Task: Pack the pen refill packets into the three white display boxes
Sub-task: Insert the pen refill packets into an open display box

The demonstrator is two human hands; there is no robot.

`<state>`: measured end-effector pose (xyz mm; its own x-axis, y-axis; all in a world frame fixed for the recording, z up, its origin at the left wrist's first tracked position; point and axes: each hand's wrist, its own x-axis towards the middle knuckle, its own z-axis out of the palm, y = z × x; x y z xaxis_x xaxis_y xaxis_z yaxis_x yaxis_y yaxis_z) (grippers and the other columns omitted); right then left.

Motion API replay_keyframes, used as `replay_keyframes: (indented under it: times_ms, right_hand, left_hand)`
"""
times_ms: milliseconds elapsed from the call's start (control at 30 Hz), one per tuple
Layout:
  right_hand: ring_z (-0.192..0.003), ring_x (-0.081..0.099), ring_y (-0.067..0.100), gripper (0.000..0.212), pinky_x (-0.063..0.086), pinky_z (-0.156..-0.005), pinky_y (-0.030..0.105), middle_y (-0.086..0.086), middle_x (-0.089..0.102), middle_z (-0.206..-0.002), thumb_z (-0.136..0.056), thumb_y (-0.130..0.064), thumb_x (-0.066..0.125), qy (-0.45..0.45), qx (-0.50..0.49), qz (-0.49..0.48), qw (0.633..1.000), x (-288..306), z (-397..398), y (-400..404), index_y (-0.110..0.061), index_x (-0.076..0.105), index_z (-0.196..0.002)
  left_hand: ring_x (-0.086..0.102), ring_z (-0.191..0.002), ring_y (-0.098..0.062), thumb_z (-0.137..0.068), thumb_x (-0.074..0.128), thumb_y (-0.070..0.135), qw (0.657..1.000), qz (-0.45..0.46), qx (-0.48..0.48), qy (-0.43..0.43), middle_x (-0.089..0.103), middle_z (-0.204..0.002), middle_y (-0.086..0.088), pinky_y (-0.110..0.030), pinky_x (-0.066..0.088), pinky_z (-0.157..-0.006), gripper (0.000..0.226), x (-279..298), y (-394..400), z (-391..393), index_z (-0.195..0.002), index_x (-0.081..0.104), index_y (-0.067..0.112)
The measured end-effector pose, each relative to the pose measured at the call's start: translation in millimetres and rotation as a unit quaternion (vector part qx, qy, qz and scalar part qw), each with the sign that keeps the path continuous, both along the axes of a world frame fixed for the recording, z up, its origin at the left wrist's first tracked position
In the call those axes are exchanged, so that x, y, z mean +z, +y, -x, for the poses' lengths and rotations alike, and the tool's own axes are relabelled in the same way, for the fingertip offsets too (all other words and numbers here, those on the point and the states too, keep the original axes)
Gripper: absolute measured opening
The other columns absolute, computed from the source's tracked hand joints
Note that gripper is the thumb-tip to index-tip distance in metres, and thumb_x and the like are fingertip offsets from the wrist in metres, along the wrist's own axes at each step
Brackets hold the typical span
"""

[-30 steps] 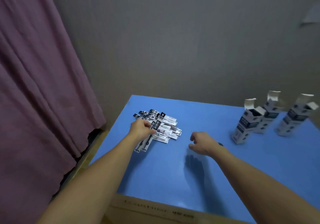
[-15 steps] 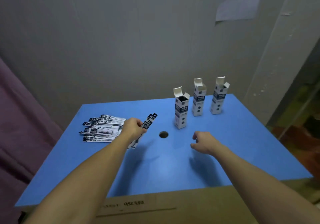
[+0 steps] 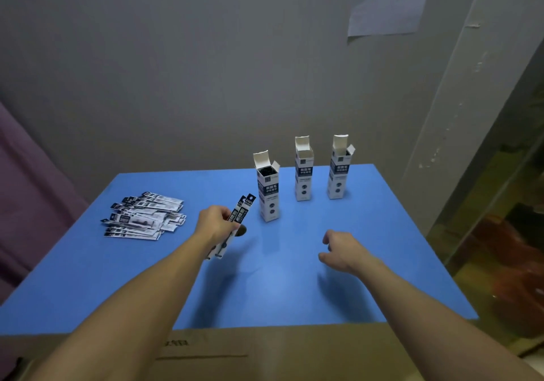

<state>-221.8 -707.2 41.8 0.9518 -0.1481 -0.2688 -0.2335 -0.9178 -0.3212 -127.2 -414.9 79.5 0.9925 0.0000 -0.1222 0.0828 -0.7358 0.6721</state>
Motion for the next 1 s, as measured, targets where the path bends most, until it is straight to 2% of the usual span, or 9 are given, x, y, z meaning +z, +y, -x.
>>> replay_keyframes:
  times_ms: [133,367,533,700,767,867,933,1000]
  right_hand:
    - [-0.112,0.057,0.024,0.046,0.05,-0.092,0.035,0.007,0.057,-0.127,-0.09,-0.034,0.061,-0.003,0.027,-0.011,1.0,-7,-20,-4,-0.012,0.05,-0.13]
    - [-0.108,0.057,0.022,0.048,0.051,-0.088,0.033,0.006,0.057,-0.126,-0.09,-0.035,0.062,0.002,0.058,-0.015,0.998,-2,-75,-11,-0.014,0.049,-0.131]
    - [-0.104,0.057,0.019,0.055,0.049,-0.086,0.03,0.004,0.059,-0.121,-0.087,-0.039,0.069,-0.017,0.06,-0.068,0.996,8,-124,-8,-0.014,0.05,-0.132]
    - [-0.104,0.055,0.017,0.067,0.043,-0.083,0.026,0.003,0.058,-0.126,-0.083,-0.041,0.077,-0.012,0.075,-0.15,0.986,8,-160,5,-0.015,0.046,-0.136]
    - [-0.107,0.054,0.017,0.071,0.042,-0.084,0.027,0.003,0.056,-0.129,-0.082,-0.04,0.079,-0.019,0.082,-0.181,0.98,8,-173,11,-0.015,0.043,-0.138]
    - [-0.112,0.057,0.02,0.082,0.045,-0.086,0.029,0.0,0.052,-0.134,-0.078,-0.04,0.084,-0.04,0.094,-0.226,0.969,6,-189,18,-0.016,0.04,-0.143]
    - [-0.108,0.059,0.019,0.083,0.046,-0.086,0.03,-0.004,0.052,-0.137,-0.076,-0.037,0.085,-0.052,0.106,-0.263,0.958,4,-198,22,-0.018,0.04,-0.144]
    - [-0.097,0.062,0.017,0.075,0.05,-0.084,0.032,-0.007,0.053,-0.137,-0.078,-0.029,0.085,-0.054,0.123,-0.312,0.941,5,-205,25,-0.019,0.042,-0.138]
  left_hand:
    - [0.064,-0.081,-0.023,-0.083,0.078,0.017,0.999,0.029,0.032,-0.004,0.071,-0.084,-0.006,-0.03,0.045,-0.066,0.008,-5,0,-14,-0.079,0.071,0.015]
    - [0.065,-0.081,-0.021,-0.085,0.075,0.012,0.99,0.12,0.078,0.004,0.074,-0.085,-0.005,-0.028,0.046,-0.066,0.005,-19,-3,-45,-0.08,0.074,0.014]
    - [0.07,-0.078,-0.02,-0.086,0.075,0.015,0.984,0.16,0.082,-0.004,0.076,-0.077,-0.001,-0.031,0.053,-0.076,0.006,-23,-5,-63,-0.08,0.076,0.016]
    - [0.065,-0.066,-0.022,-0.088,0.073,0.013,0.974,0.204,0.088,-0.039,0.075,-0.075,-0.003,-0.029,0.049,-0.06,0.009,-21,-7,-64,-0.082,0.076,0.019]
    - [0.066,-0.068,-0.019,-0.09,0.071,0.006,0.966,0.23,0.107,-0.053,0.076,-0.08,-0.003,-0.026,0.053,-0.055,0.016,-16,-11,-63,-0.088,0.077,0.021]
    - [0.07,-0.082,-0.009,-0.088,0.072,0.0,0.961,0.232,0.128,-0.081,0.076,-0.088,0.008,-0.024,0.055,-0.08,0.023,-9,-17,-61,-0.093,0.076,0.022]
    - [0.071,-0.084,-0.009,-0.087,0.073,-0.001,0.957,0.241,0.139,-0.077,0.077,-0.089,0.007,-0.027,0.054,-0.085,0.023,-7,-20,-56,-0.092,0.076,0.021]
    - [0.072,-0.086,-0.013,-0.086,0.075,0.001,0.954,0.245,0.156,-0.069,0.077,-0.088,0.004,-0.033,0.057,-0.088,0.019,-5,-22,-52,-0.092,0.077,0.019]
